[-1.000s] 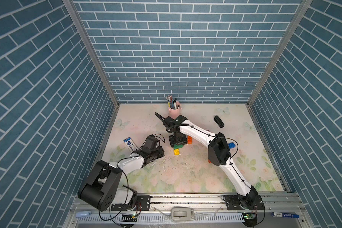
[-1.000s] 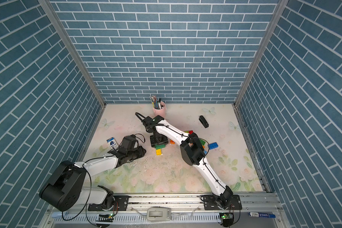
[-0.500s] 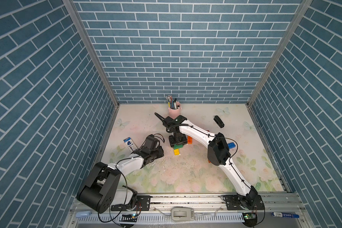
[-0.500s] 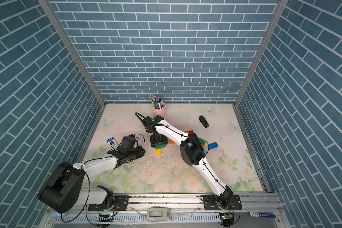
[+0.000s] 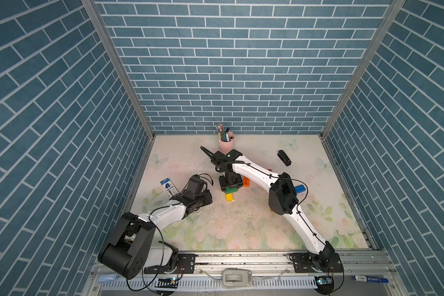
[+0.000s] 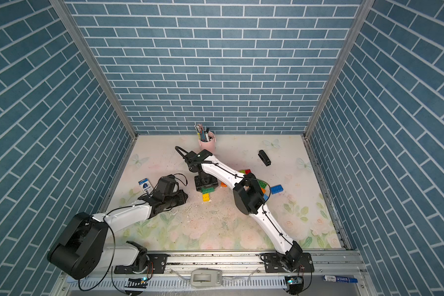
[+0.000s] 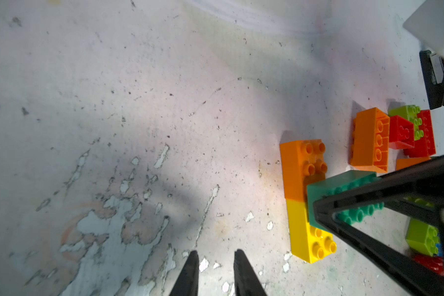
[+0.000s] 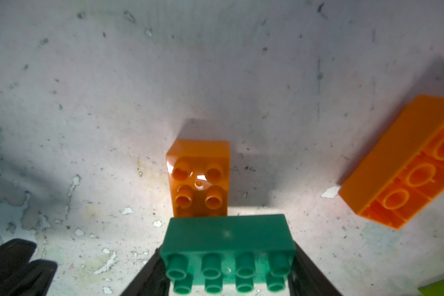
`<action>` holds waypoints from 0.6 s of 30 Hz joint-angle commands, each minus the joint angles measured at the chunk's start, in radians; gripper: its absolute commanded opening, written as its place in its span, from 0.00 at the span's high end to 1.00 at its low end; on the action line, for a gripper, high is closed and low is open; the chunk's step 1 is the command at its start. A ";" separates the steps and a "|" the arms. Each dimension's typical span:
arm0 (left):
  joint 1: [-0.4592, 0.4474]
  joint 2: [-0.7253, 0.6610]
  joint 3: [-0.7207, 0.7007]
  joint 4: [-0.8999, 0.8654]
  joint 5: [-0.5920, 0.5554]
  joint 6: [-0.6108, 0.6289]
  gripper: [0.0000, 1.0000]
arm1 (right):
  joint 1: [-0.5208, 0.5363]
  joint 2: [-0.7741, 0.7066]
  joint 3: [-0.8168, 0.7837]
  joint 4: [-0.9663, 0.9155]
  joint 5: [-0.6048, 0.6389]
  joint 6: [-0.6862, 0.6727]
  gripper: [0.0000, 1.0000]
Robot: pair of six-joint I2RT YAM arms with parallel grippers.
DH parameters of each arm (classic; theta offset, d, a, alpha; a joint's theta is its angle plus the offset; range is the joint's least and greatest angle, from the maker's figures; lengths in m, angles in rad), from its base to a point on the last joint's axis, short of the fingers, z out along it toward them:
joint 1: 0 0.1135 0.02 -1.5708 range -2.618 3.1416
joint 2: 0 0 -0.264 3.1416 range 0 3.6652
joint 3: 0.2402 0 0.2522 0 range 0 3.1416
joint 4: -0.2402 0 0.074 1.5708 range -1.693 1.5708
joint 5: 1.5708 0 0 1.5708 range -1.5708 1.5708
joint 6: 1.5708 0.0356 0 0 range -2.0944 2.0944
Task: Assemble a rectangle with lego
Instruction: Assemble the lego brick with the lego brick.
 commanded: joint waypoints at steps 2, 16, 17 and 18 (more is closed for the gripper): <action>-0.004 -0.020 0.040 -0.049 -0.017 0.025 0.72 | -0.012 0.155 -0.100 0.049 0.073 0.025 1.00; -0.003 -0.034 0.047 -0.063 -0.021 0.028 0.70 | -0.019 0.096 -0.064 0.050 0.083 0.007 0.78; -0.003 -0.035 0.048 -0.063 -0.021 0.029 0.70 | -0.021 0.093 -0.064 0.051 0.082 0.006 0.77; -0.004 -0.036 0.048 -0.063 -0.021 0.030 0.69 | -0.021 0.093 -0.062 0.051 0.081 0.006 0.76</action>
